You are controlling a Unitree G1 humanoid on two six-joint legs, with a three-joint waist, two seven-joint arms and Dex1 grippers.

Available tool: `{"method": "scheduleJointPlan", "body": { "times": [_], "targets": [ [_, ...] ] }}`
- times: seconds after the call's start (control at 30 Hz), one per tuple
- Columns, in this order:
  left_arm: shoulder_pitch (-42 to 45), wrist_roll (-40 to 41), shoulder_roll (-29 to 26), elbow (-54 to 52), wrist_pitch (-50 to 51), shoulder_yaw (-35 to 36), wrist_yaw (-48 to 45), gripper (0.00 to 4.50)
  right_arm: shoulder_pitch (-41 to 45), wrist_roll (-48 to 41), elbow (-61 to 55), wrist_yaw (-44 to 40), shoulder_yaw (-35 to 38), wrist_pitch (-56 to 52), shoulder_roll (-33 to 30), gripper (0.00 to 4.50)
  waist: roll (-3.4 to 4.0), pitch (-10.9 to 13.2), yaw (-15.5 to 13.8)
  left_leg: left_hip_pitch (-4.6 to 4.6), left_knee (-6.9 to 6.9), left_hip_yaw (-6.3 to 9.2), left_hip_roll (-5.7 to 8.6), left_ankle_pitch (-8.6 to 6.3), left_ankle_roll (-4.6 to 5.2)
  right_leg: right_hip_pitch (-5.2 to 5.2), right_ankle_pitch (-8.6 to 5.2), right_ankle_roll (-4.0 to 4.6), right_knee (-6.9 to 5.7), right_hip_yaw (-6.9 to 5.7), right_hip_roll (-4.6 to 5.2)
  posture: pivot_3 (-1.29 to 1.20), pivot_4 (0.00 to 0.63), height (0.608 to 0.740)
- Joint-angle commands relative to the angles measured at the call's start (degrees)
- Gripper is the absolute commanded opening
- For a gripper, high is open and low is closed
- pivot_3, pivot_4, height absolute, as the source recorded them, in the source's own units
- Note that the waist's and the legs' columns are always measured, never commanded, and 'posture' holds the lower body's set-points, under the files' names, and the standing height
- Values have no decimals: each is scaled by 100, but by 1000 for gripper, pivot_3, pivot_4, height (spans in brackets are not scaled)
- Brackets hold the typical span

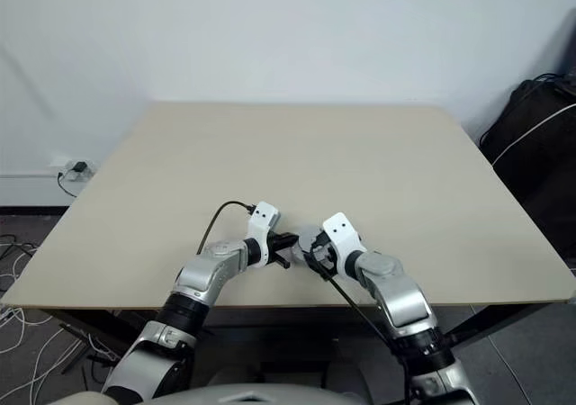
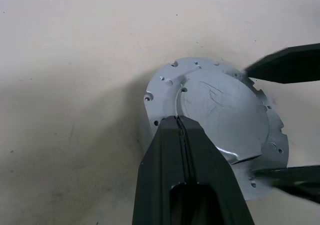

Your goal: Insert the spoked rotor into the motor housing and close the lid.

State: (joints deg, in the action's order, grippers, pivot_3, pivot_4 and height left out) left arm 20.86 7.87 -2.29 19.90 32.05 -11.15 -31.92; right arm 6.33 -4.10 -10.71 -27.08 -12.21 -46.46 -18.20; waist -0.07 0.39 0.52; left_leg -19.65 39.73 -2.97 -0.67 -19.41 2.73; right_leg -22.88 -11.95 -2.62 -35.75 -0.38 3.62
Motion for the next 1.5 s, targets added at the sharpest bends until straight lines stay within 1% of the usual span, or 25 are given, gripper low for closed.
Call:
{"method": "scheduleJointPlan", "body": {
  "times": [0.03,0.1,0.2,0.33,0.47,0.57,0.73,0.9,1.03,1.27,1.4,1.5],
  "targets": [
    [-79,-6,82,19,108,-218,-99,0,-272,-150,-485,27,332,-311,-205,4480,0,0,-3,0,0,0,0,0,1,0,-1,-1,0,-1,1,0,0,740],
    [-81,-12,82,30,99,-227,-111,0,-394,-327,-725,29,586,-401,-217,4480,-3,3,-6,-3,1,4,3,-1,2,0,-2,-2,1,-4,3,0,0,740],
    [-79,-14,79,37,88,-232,-134,0,-448,-695,-848,159,1119,-600,55,4480,-4,4,-1,-4,2,1,4,-2,4,-1,-2,-3,0,-2,4,0,0,740],
    [-53,-26,56,68,61,-235,-163,0,-342,-1277,-734,391,1909,-928,621,4480,-3,4,-7,-6,3,8,2,-2,4,-1,-3,-4,-1,-8,4,0,0,740],
    [-25,-41,34,97,50,-221,-181,0,-133,-1806,-411,582,2455,-1328,1079,4480,-3,4,-4,-9,3,7,5,-5,8,-2,-3,-4,2,-6,7,0,0,740],
    [-25,-43,23,108,46,-217,-187,0,74,-2061,-49,737,2731,-1545,1336,4480,-1,4,-3,-9,3,7,6,-5,9,-2,-3,-4,0,-7,10,0,0,740],
    [-77,-53,19,96,59,-232,-182,0,345,-2384,395,886,2901,-1876,1543,4480,6,5,-2,-10,3,8,6,-5,9,-3,-4,-3,1,-8,11,0,0,740],
    [-106,-48,19,100,54,-226,-180,0,515,-2522,697,954,2886,-1917,1608,4480,9,4,2,-10,3,8,6,-5,10,-3,-4,-4,0,-8,12,0,0,740],
    [-123,-41,17,87,54,-224,-186,0,526,-2571,868,887,2730,-1950,1517,4480,10,3,2,-11,3,8,7,-6,11,-3,-4,-5,1,-8,12,0,0,740],
    [-140,-31,18,94,48,-220,-190,0,614,-2904,1410,652,2794,-2145,1621,4480,13,0,19,-6,3,7,6,-7,12,-1,-5,-6,0,-7,12,0,0,740],
    [-149,-28,5,85,56,-223,-193,0,734,-3379,1655,356,3052,-2348,1760,4480,13,0,33,-5,3,7,5,-7,12,0,-5,-6,-1,-8,11,0,0,740],
    [-155,-28,-8,83,62,-225,-194,0,875,-3751,1938,240,3420,-2427,1914,4480,14,-1,58,-6,2,7,4,-7,12,-1,-5,-6,-1,-8,10,0,0,740]
  ]
}}
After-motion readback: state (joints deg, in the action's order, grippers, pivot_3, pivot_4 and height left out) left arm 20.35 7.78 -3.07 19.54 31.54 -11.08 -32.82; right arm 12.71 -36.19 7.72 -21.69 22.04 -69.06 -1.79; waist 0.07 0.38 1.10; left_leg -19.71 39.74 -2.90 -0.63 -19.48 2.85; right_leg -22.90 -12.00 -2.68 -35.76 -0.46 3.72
